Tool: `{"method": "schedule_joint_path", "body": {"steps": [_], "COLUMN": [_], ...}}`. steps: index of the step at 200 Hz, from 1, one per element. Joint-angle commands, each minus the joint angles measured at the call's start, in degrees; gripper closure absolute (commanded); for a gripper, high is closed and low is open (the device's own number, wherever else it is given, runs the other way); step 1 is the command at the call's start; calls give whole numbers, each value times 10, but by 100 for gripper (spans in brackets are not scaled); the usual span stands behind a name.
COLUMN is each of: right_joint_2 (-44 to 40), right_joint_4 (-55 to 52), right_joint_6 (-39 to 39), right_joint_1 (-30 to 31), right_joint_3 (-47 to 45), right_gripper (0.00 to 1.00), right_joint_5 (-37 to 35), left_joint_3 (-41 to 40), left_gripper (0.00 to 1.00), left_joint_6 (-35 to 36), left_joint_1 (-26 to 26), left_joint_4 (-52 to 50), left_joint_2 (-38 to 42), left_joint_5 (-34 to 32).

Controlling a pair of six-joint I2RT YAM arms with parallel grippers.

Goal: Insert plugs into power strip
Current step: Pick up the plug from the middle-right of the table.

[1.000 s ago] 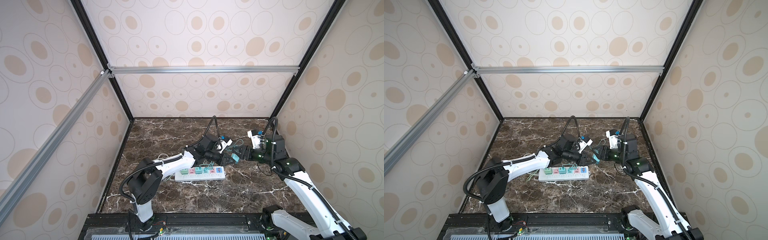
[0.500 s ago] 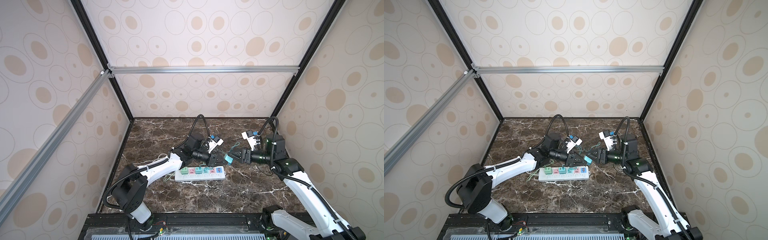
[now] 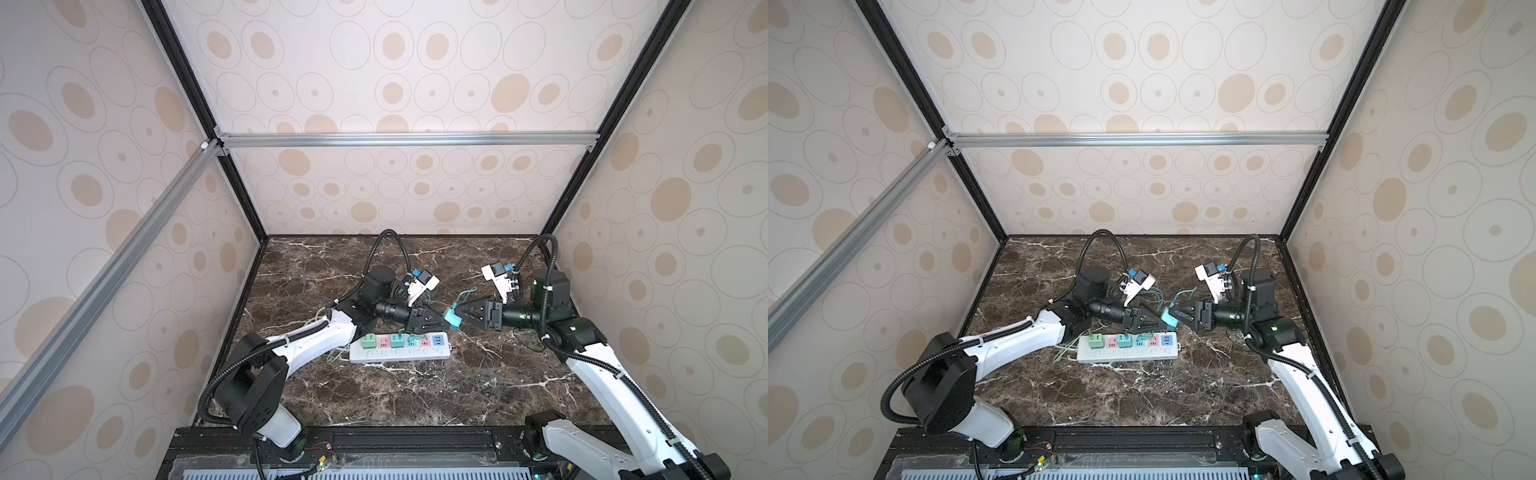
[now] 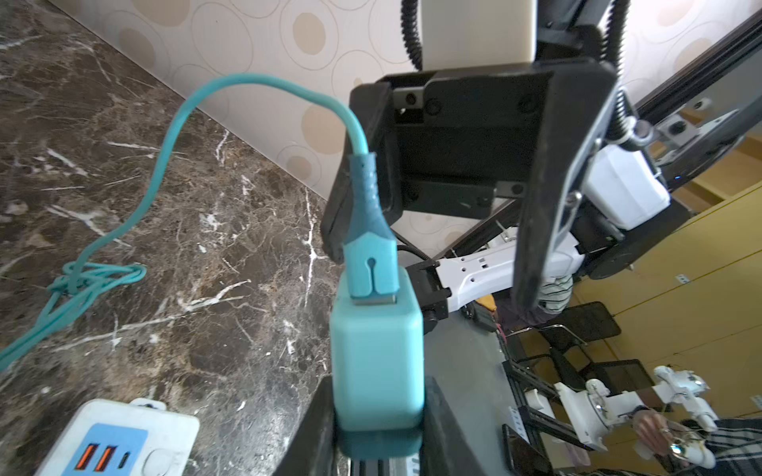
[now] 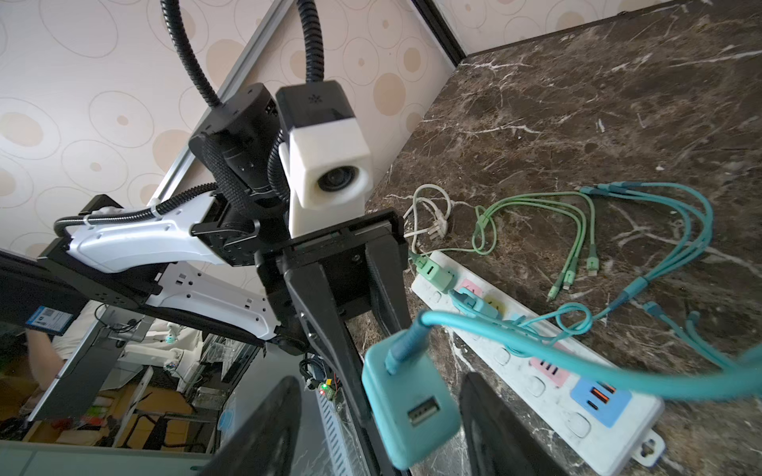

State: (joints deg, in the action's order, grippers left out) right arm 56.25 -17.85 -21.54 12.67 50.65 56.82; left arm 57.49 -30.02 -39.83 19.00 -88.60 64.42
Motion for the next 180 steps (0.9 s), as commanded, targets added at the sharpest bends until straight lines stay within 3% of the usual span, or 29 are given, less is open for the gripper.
{"method": "schedule_joint_path", "body": {"steps": [1,42,79,153,180], "right_joint_2": [7,18,20,29,27], "right_joint_4": [51,60,77,100,99], "right_joint_6": [-24,-27,-40,-51,-47], "right_joint_1": [-4,-4,-4,-3,-3], "right_joint_3": [-16,-17,-19,-31,-31], "right_gripper": [37,43,58,53,59], "right_joint_5": [44,66,74,104,100], "left_joint_3": [-1,5,5,14,15], "left_gripper": [97,97,97,97,97], "left_joint_6": [-41,-43,-43,-62,-64], "left_joint_1": [4,3,4,4,4], "left_joint_4": [84,86,84,104,106], "left_joint_2": [6,5,4,-6,-9], "left_joint_5": [39,41,43,42,43]}}
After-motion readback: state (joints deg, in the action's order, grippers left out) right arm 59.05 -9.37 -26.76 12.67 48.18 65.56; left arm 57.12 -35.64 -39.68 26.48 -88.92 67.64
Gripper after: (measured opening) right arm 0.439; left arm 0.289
